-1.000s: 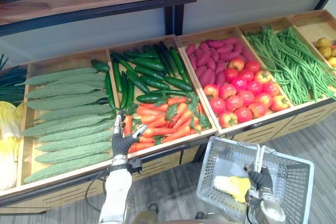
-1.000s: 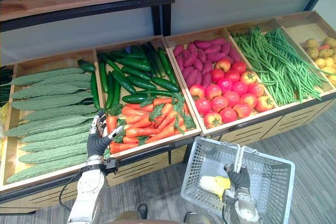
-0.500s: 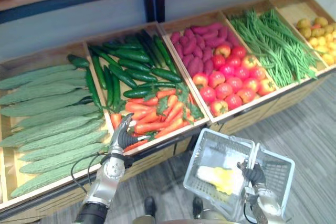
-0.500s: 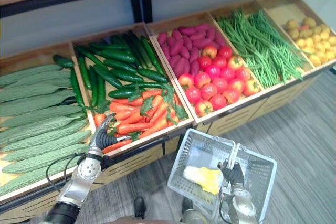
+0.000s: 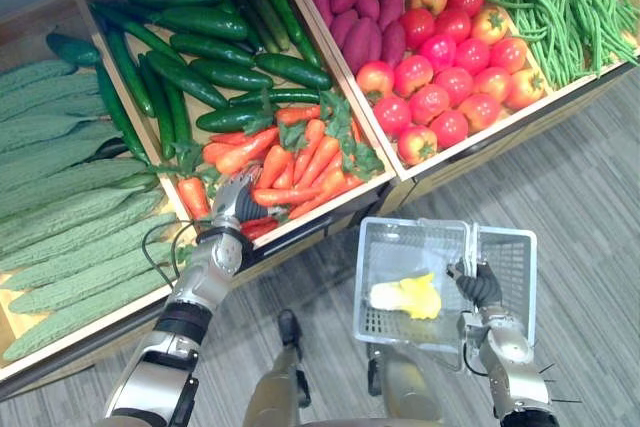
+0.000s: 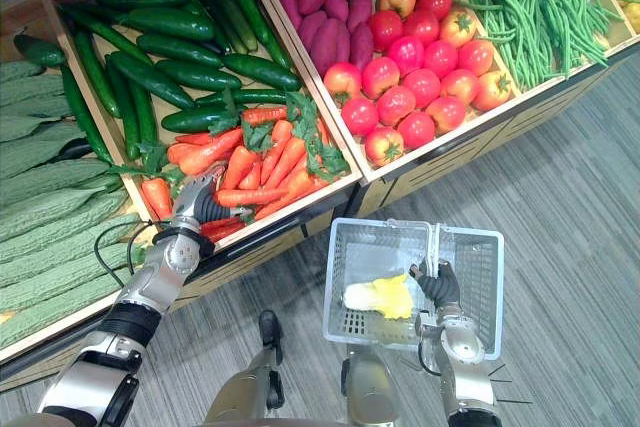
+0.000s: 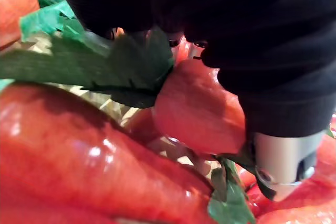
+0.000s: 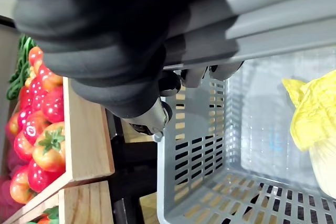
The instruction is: Pick vegetable in the basket
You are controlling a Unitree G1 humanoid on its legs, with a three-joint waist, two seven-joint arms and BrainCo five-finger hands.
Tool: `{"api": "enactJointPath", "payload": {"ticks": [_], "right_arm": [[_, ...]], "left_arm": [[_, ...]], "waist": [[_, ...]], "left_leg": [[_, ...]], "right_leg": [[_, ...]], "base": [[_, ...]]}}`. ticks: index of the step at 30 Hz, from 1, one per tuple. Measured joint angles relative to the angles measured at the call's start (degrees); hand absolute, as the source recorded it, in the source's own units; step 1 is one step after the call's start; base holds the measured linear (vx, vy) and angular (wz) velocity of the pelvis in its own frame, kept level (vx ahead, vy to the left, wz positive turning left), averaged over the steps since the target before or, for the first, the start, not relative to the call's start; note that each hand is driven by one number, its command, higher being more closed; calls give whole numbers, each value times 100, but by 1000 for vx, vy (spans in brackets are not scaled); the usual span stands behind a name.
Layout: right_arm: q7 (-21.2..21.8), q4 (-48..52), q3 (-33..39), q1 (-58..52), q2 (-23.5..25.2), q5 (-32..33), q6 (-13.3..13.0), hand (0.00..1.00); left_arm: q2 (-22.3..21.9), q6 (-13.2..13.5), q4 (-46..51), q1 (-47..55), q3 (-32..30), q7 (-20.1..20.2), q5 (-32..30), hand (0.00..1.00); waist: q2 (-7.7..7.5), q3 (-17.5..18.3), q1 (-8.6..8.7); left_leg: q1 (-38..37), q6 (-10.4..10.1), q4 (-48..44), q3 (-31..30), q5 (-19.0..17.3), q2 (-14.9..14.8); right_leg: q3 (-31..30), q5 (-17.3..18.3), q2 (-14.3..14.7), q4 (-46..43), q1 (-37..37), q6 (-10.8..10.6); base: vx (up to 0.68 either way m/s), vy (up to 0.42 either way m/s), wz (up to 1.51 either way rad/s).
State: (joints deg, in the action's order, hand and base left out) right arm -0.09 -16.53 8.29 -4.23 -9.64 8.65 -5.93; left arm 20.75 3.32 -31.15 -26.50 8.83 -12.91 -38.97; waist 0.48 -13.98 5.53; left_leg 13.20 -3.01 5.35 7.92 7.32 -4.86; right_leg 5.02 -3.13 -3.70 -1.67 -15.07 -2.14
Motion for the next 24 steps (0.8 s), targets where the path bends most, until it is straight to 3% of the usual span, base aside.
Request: {"api": "enactJointPath", "payload": {"ticks": [9,15,24], "right_arm": [[-107,216,9,-26,32,154,-40,100],[-100,216,76,-140,76,149,-40,100],[-73,215,287,-483,210,145,-37,100]], "left_arm": [[-33,-54,-70,-103,-25,30,135,100],[-45,-88,747,676,-93,46,242,100],[-344,-70,2528,1608,-881,-168,354,100]], "waist": [[-2,-133,16],[-1,-141,10],[13,-108,-3]], "left_leg": [[-58,4,6,4,28,1],[-345,-5,16,-15,17,-4],[-812,-80,51,24,-44,-37]], "right_leg": [[-40,-39,3,-2,37,-16],[-27,-39,14,129,384,-16],[-111,-29,51,206,846,-29]], "base": [[-14,8,-1],[14,5,0],[-4,5,-3]]}}
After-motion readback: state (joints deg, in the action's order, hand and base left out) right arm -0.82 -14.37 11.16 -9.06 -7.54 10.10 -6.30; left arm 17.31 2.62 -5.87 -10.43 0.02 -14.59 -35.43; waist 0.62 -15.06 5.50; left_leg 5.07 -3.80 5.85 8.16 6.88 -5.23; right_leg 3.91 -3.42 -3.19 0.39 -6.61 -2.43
